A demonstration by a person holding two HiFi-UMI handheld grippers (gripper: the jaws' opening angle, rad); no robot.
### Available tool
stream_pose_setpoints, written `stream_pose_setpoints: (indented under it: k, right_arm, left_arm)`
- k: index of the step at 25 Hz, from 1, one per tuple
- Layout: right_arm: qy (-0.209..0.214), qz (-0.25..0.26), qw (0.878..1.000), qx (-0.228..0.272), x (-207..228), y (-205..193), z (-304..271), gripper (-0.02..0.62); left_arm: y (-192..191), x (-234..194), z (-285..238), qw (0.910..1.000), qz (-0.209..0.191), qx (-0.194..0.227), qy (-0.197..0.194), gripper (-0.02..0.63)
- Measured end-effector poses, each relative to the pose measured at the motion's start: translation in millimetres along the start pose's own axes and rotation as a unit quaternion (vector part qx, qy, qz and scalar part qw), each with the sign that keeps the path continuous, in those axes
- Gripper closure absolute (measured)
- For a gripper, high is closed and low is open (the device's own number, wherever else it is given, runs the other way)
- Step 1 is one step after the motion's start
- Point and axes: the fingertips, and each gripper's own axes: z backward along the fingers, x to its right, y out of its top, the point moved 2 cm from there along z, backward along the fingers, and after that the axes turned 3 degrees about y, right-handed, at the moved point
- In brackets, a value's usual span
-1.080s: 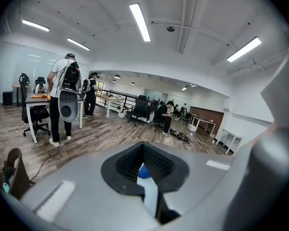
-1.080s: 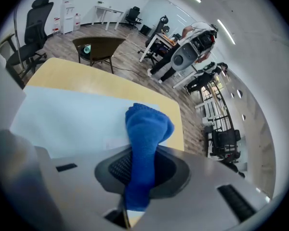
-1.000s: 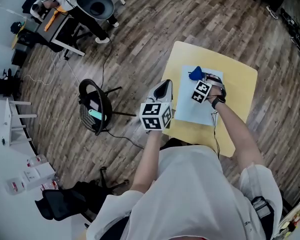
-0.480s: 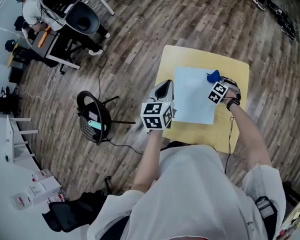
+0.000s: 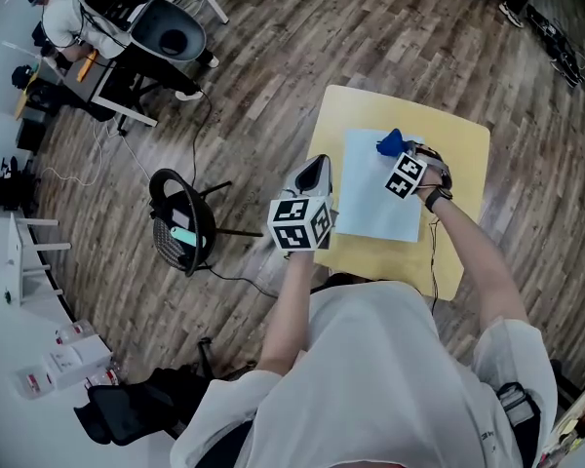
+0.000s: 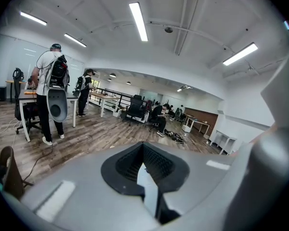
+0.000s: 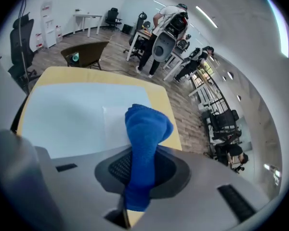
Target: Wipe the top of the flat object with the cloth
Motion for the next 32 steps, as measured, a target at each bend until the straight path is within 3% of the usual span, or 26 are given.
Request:
stream_pose_setpoints:
  k: [9, 14, 21, 32]
  right_arm:
    - [0.029, 0.092, 0.994, 0.059, -46.1, 127.5, -13.1, 0.532]
    - [0.046, 0.108, 0.993, 0.031, -65.9, 138.6, -33.4, 0.532]
    - [0.034, 0.075, 0.997, 0.006, -55.4, 93.0, -31.1, 0.532]
    - [0.004, -0.035, 0.995, -0.094, -22.8, -73.8, -12.1, 0.532]
  left_arm:
    - [-12.6, -37.4, 38.9, 0.9979, 0.03, 0.009, 0.056, 0.597]
    - [-16.9, -60.8, 56.0, 0.9956, 0.044, 0.014, 0.082, 0.597]
    - [-18.6, -48.8, 43.1, 0.9989, 0.026, 0.012, 0.038, 0.597]
    - [-6.8, 26.9, -8.8, 0.9972, -0.025, -0.006, -0.07, 0.597]
